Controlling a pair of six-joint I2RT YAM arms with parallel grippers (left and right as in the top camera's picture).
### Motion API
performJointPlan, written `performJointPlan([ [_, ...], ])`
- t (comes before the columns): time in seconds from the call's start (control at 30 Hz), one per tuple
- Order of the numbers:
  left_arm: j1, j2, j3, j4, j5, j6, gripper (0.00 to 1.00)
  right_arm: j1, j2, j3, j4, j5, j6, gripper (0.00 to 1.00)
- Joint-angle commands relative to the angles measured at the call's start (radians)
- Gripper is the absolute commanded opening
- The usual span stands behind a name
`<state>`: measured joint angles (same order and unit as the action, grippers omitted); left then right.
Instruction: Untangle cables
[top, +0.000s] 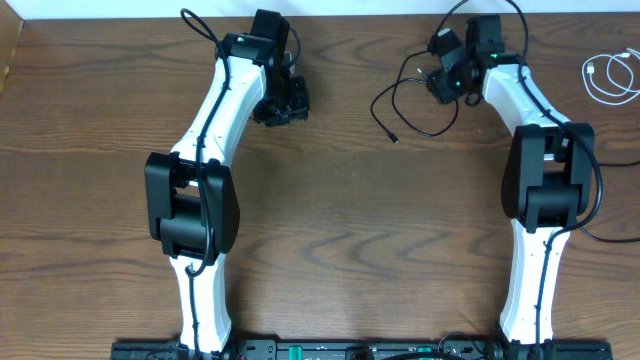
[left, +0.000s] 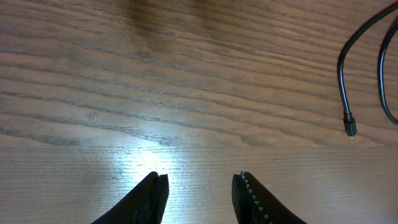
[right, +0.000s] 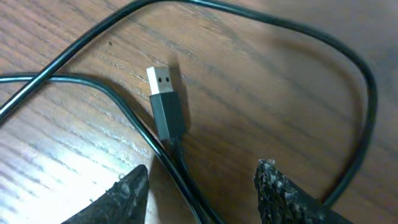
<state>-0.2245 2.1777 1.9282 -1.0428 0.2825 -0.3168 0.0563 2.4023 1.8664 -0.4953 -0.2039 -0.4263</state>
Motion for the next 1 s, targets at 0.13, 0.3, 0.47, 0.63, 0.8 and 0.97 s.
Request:
performJointPlan([
  [0.13,0.001,0.013,-0.006,-0.002,-0.004,0.008,0.39,0.018,0.022,-0.064,0.035,-0.013,-0.008,0.44],
  [0.3,0.001,0.013,-0.006,-0.002,-0.004,0.008,0.39,0.017,0.022,-0.082,0.015,-0.012,0.04,0.33],
  [0.47,0.001,0.013,-0.006,-0.003,-0.004,0.008,0.39,0.017,0.022,-0.082,-0.07,-0.013,0.221,0.16],
  [0.63,0.001,0.013,-0.006,-0.003,-0.004,0.008,0.39,0.018,0.022,-0.082,-0.203,-0.01,0.275,0.01],
  [0.8,0.001,0.013,-0.006,0.001,-0.008,0.008,0.39,0.014,-0.013,-0.079,-0.258,-0.008,0.358,0.01],
  [0.97,0.001,0.013,-0.006,0.001,-0.008,0.008,0.39,-0.018,-0.149,-0.079,-0.273,-0.009,0.462,0.01],
])
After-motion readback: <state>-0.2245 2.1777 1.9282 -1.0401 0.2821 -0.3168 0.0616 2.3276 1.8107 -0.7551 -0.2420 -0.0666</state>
